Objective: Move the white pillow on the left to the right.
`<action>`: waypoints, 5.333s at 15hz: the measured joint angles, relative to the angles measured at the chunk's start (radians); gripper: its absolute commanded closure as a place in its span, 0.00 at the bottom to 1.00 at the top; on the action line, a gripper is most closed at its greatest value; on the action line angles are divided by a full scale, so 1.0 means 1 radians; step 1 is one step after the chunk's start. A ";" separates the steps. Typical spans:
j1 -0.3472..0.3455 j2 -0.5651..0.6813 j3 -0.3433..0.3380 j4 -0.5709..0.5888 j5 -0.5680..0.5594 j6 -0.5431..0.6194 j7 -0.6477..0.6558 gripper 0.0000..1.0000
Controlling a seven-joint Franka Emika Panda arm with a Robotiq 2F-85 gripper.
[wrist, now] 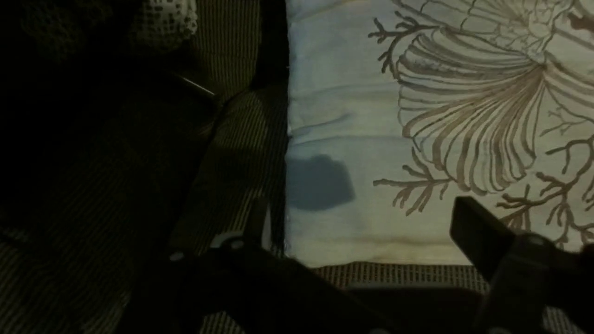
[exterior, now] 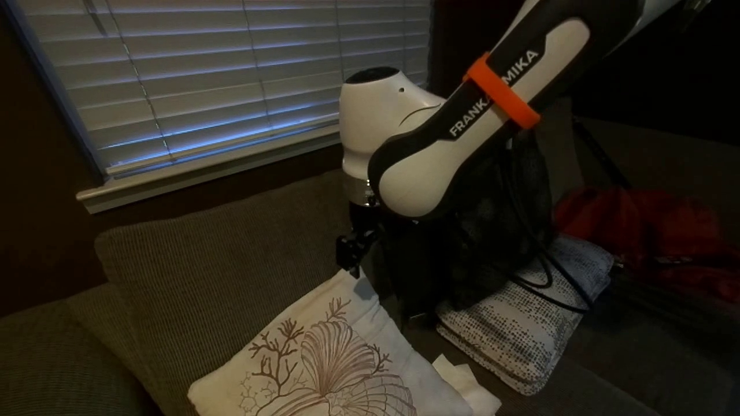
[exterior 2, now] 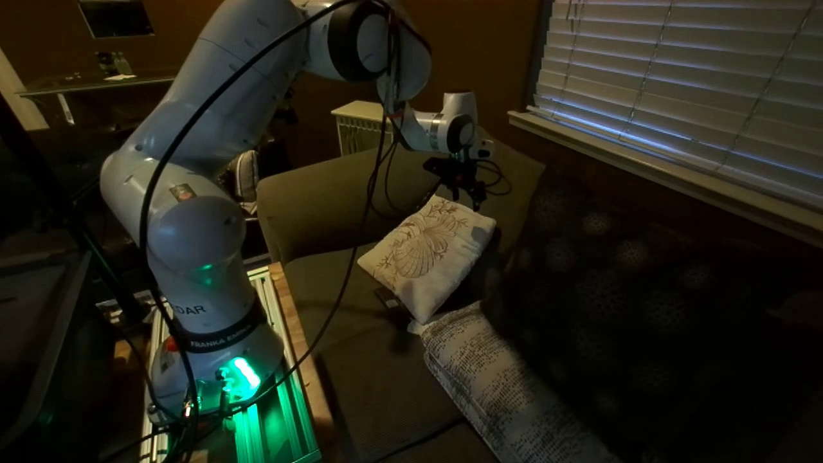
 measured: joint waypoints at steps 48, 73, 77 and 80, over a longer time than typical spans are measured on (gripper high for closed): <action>-0.007 0.550 -0.035 0.731 0.235 -0.157 0.193 0.63; -0.103 0.496 0.231 0.809 0.248 -0.380 0.001 0.99; -0.092 0.423 0.231 0.741 0.245 -0.438 0.008 0.99; -0.086 0.354 0.227 0.665 0.241 -0.457 0.017 0.99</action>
